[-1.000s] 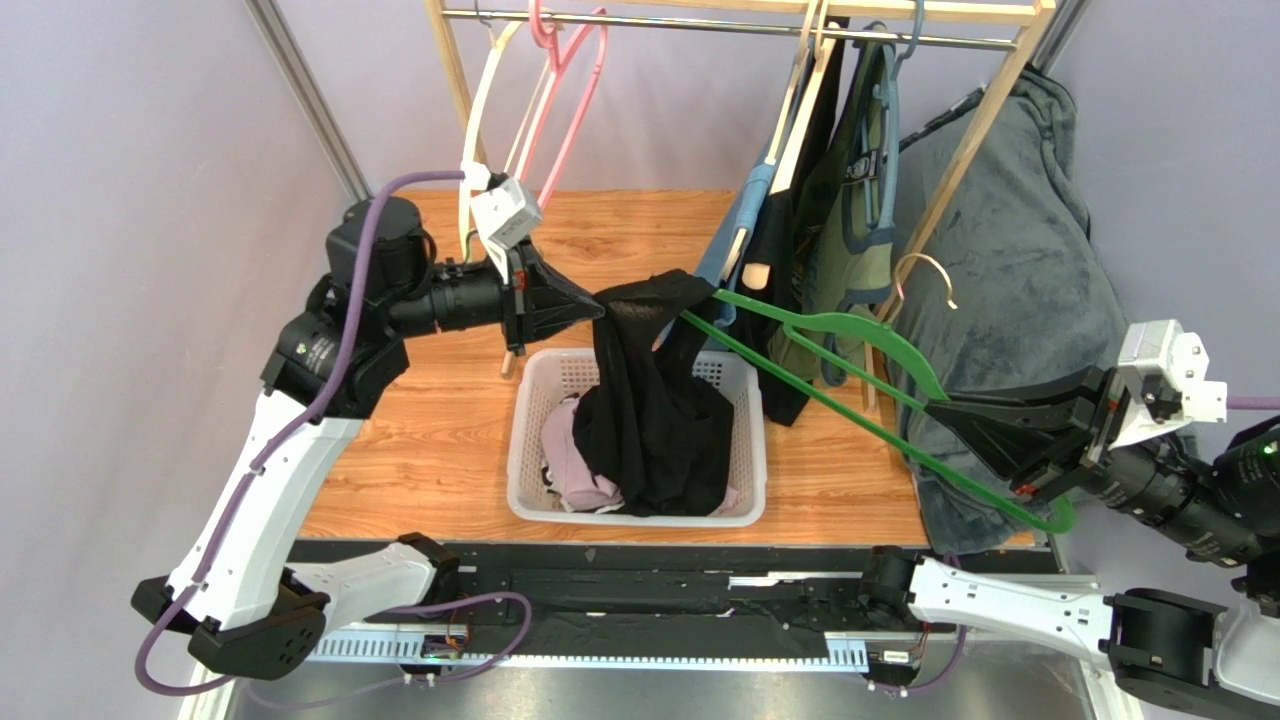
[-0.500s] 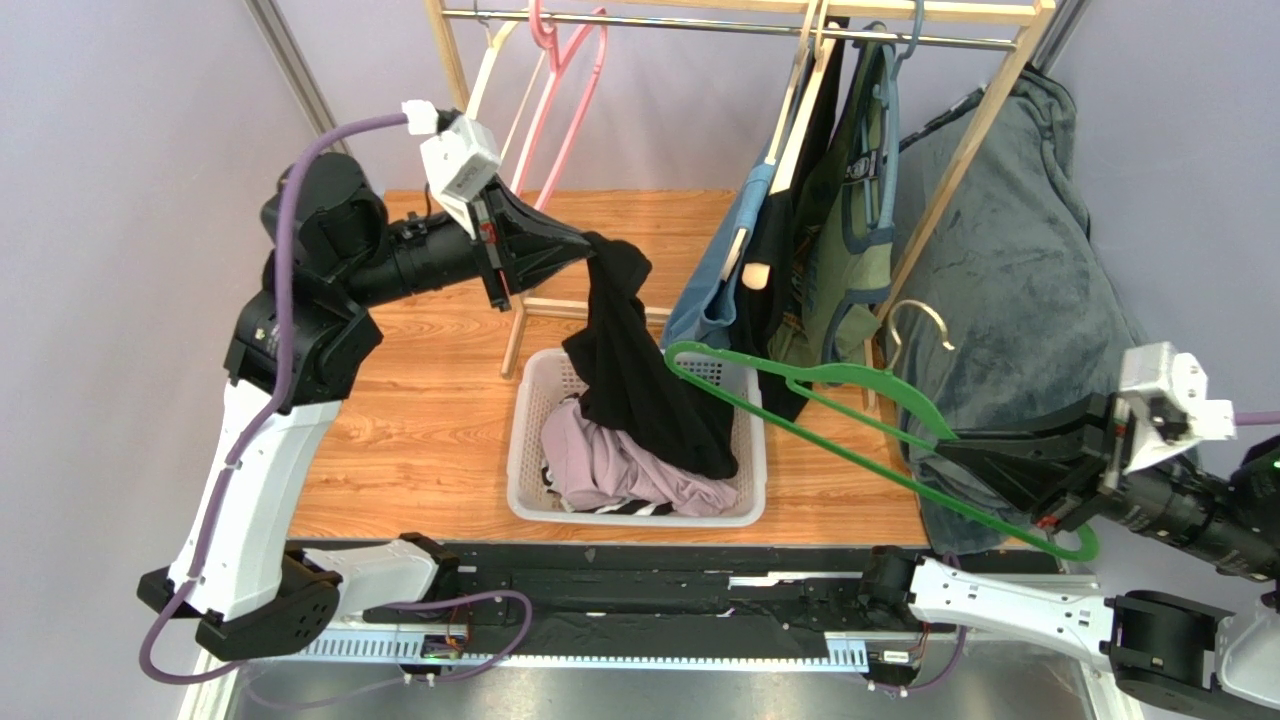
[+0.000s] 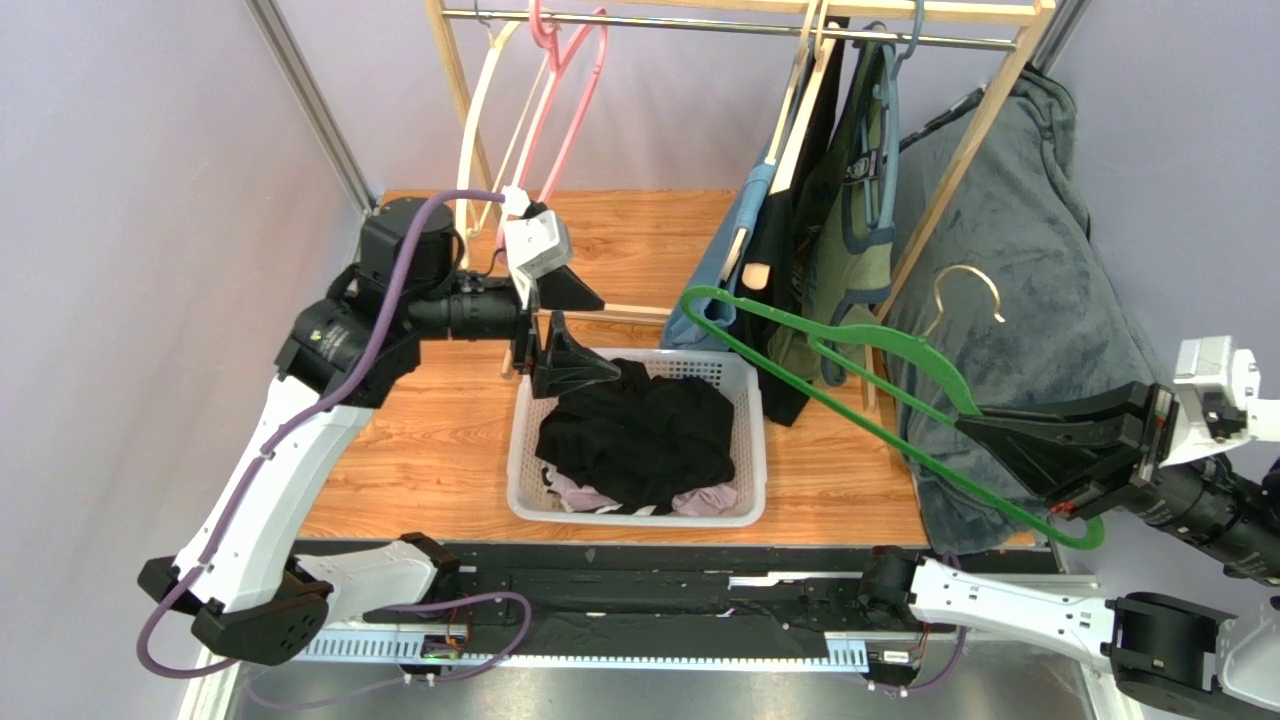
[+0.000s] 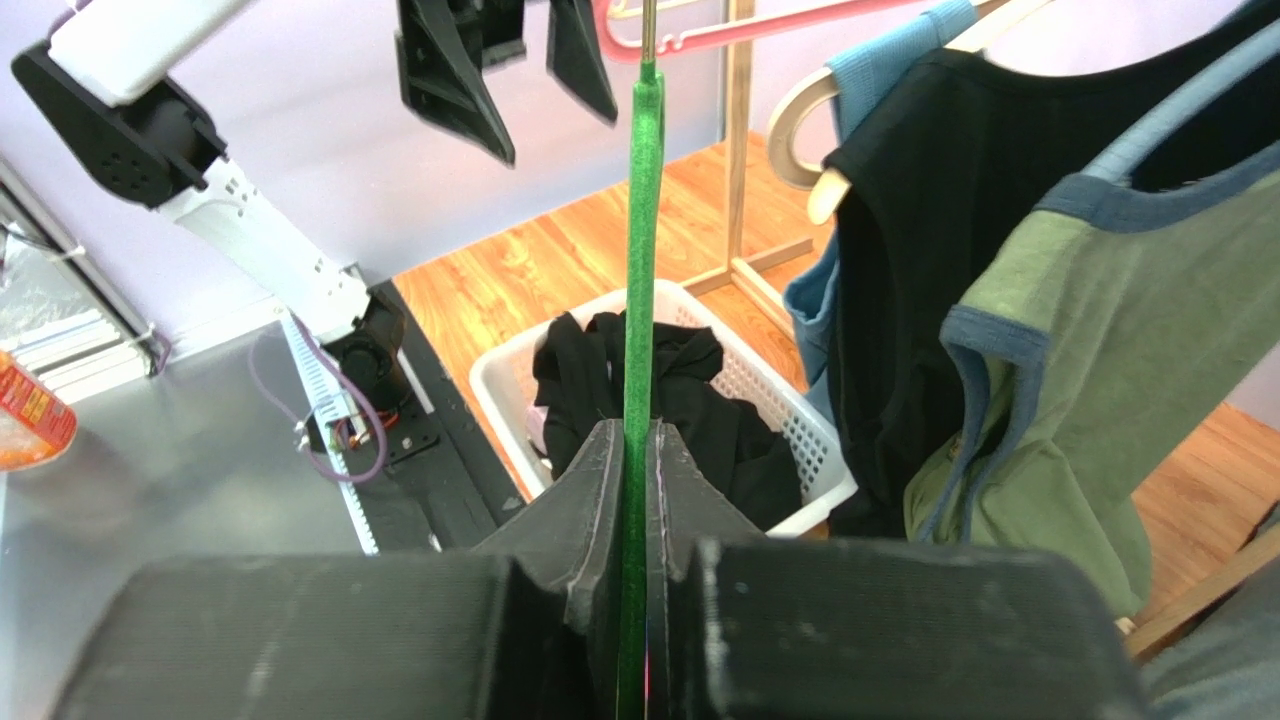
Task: Remove the tank top from the hanger
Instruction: Remove the tank top from the hanger, then place the hanger at the clothesline.
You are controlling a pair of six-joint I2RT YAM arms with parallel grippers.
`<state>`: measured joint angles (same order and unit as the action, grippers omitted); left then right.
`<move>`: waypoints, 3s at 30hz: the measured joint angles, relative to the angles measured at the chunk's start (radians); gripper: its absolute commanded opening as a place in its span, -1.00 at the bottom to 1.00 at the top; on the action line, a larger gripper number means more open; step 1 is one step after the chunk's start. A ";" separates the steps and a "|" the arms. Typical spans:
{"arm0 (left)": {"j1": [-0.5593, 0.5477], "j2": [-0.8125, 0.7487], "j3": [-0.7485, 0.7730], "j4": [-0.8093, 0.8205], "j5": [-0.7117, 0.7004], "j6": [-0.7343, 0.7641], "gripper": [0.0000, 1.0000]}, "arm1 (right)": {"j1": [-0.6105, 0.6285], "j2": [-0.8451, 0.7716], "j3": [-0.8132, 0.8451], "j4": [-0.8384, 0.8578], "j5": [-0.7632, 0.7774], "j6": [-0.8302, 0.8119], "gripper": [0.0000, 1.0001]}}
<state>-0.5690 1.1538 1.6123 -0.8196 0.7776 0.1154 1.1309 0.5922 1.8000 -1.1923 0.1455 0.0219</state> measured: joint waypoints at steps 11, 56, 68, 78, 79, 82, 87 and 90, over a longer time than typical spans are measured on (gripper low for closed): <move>0.000 -0.068 0.296 -0.220 0.220 0.277 0.95 | 0.000 0.092 -0.117 -0.022 -0.235 -0.008 -1.00; -0.043 -0.166 0.088 -0.343 0.211 0.267 -1.00 | 0.000 0.124 -0.198 0.261 -0.248 -0.035 0.03; 0.061 -0.383 0.275 -0.380 0.029 0.274 -1.00 | 0.000 -0.109 -0.232 0.416 0.251 -0.045 -0.13; 0.157 -0.504 0.074 -0.280 -0.254 0.109 -1.00 | 0.000 -0.079 -0.243 0.428 0.388 -0.037 0.00; 0.159 -0.494 0.053 -0.276 -0.295 0.084 -1.00 | 0.000 -0.074 -0.243 0.429 0.388 -0.037 0.00; 0.165 -0.434 0.022 -0.269 -0.378 0.012 -1.00 | 0.000 -0.056 -0.243 0.428 0.385 -0.026 0.00; 0.166 -0.275 0.060 -0.262 -0.451 -0.087 -1.00 | 0.000 -0.017 -0.243 0.427 0.366 -0.007 0.01; 0.166 -0.183 0.126 -0.261 -0.471 -0.124 -1.00 | 0.000 0.007 -0.243 0.426 0.356 -0.003 0.01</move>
<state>-0.4030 0.9710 1.7378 -1.0809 0.3069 -0.0090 1.1309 0.5991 1.5570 -0.7658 0.5018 0.0189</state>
